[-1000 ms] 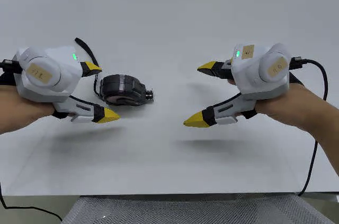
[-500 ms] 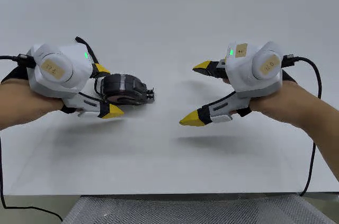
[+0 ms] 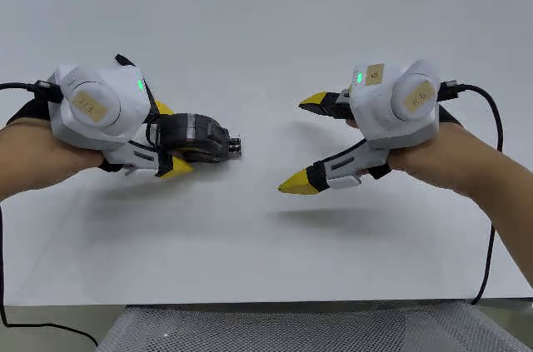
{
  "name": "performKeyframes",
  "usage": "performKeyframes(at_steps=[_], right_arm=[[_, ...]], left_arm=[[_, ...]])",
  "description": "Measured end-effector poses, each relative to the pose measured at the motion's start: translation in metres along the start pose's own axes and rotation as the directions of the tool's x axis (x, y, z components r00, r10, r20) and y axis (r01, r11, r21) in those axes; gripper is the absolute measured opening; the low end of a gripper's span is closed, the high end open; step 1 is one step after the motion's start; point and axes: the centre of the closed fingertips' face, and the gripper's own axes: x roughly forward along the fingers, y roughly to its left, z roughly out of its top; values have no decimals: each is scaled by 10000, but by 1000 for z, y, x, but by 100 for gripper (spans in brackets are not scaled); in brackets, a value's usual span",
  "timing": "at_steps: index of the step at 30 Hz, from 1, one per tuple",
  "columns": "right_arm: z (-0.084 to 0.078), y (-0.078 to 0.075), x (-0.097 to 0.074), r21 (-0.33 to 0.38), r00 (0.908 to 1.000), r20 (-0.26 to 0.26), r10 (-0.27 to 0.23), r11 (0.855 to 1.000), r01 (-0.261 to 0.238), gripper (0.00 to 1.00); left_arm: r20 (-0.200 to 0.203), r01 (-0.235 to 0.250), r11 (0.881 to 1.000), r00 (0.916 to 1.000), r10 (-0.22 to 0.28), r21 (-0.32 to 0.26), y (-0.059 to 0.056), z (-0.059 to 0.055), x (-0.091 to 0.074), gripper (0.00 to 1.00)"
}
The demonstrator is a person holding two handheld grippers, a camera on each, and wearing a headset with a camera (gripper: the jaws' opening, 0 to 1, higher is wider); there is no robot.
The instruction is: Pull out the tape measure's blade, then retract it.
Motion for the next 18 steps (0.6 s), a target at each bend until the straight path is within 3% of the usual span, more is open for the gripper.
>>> performKeyframes(at_steps=[18], right_arm=[[-2, 2, 5, -32, 9999, -69, 126, 9999, -126, 76]], left_arm=[[-207, 288, 9994, 9994, -284, 215, -5, -5, 0, 31]])
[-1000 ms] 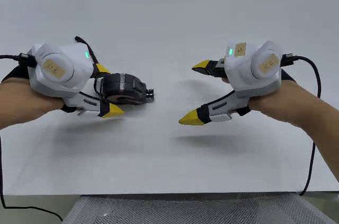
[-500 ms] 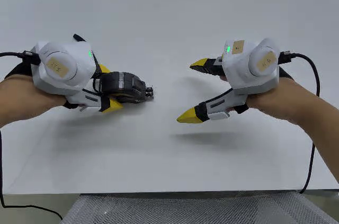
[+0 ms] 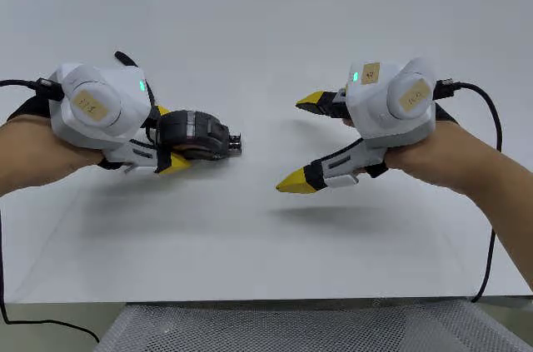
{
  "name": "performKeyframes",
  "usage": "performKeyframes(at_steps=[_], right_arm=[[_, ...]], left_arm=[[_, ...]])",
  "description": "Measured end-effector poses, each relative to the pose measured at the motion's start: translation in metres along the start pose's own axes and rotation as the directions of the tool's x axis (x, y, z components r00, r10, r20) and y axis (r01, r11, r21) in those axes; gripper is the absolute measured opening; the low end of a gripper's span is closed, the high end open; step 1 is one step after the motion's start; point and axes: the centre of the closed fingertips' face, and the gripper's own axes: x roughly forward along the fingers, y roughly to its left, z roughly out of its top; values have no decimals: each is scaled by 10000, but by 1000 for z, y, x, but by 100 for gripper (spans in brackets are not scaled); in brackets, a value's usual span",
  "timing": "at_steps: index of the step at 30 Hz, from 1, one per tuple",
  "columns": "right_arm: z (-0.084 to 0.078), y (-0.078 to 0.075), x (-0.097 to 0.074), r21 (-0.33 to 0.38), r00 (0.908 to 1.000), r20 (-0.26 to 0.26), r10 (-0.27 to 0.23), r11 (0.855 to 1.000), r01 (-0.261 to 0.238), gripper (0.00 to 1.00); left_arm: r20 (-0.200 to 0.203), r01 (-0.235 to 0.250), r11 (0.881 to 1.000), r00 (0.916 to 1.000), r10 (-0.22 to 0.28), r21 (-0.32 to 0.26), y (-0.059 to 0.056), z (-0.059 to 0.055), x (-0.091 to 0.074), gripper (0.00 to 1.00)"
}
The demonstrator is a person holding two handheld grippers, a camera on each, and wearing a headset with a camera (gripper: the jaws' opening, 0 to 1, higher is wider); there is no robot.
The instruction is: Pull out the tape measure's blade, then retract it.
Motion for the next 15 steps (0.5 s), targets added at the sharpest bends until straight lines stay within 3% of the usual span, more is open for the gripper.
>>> performKeyframes(at_steps=[15], right_arm=[[0, 0, 3, -38, 10000, 2, 44, 10000, -44, 75]], left_arm=[[-5, 221, 9997, 9998, -221, 94, -1, 1, 1, 30]])
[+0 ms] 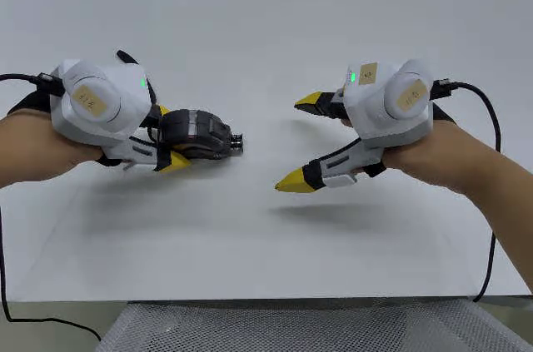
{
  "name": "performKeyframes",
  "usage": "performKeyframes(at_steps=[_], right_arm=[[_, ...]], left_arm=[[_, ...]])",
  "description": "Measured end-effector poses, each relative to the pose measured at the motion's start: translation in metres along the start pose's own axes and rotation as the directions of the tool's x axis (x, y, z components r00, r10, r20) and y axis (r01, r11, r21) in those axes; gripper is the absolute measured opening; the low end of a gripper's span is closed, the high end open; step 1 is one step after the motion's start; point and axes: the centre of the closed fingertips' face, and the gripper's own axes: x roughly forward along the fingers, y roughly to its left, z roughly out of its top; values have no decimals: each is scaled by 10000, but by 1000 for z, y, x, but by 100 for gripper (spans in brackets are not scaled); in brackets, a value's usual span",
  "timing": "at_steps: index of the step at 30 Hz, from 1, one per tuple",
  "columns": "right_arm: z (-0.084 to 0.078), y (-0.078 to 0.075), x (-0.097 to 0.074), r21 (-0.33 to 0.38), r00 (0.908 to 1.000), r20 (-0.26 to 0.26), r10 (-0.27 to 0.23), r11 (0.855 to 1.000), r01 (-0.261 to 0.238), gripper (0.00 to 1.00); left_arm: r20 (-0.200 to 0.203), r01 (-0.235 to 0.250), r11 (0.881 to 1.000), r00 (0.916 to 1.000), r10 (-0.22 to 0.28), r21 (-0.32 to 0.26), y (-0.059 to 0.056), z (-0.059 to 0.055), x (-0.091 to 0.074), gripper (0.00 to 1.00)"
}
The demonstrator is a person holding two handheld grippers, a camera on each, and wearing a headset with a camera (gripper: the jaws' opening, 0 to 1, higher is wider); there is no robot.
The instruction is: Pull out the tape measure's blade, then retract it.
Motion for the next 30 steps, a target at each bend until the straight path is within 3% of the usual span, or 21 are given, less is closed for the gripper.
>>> performKeyframes(at_steps=[14, 30], right_arm=[[4, 0, 14, -393, 9997, 63, 238, 9990, -236, 70], [17, -4, 39, -1038, 9984, 402, 399, 9940, -355, 49]], left_arm=[[-228, -35, 9998, 9997, 40, 211, 1, -2, 0, 29], [-339, -36, 9996, 9994, 45, 270, 1, -3, 1, 29]])
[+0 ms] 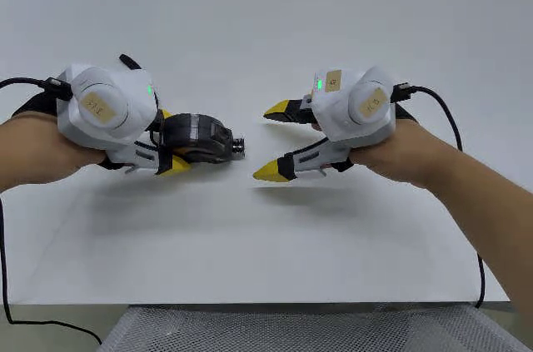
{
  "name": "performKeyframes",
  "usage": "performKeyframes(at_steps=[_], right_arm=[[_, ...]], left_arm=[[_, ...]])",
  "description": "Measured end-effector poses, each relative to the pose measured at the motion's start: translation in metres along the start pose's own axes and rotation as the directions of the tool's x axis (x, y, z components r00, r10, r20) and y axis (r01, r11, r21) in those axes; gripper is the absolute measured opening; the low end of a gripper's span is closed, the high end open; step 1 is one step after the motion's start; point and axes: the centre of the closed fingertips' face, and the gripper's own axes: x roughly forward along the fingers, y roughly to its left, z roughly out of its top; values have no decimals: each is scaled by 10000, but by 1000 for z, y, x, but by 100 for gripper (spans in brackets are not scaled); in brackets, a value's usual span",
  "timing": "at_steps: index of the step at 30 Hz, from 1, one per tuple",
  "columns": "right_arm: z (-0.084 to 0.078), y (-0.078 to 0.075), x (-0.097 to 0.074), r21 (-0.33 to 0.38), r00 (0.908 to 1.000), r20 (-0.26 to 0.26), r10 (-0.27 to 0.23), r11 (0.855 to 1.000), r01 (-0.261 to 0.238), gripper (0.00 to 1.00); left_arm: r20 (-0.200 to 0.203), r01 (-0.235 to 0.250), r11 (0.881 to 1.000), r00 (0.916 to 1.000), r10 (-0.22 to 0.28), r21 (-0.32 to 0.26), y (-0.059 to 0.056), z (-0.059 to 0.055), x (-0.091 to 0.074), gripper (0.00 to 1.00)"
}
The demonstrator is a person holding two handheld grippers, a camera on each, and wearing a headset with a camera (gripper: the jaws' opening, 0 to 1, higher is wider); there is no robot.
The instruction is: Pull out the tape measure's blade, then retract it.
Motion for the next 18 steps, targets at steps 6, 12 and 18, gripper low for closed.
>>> performKeyframes(at_steps=[6, 12, 18], right_arm=[[1, 0, 9, -215, 9999, 13, 106, 9997, -105, 42], [2, -2, 15, -407, 9999, 93, 116, 9991, -112, 35], [4, 0, 20, -594, 9997, 114, 229, 9980, -222, 30]], left_arm=[[-39, 7, 10000, 10000, -7, -4, 0, -1, 0, 29], [-36, 26, 10000, 10000, -26, -14, 0, 0, 0, 29], [-42, 23, 10000, 10000, -23, -12, 0, -1, 0, 29]])
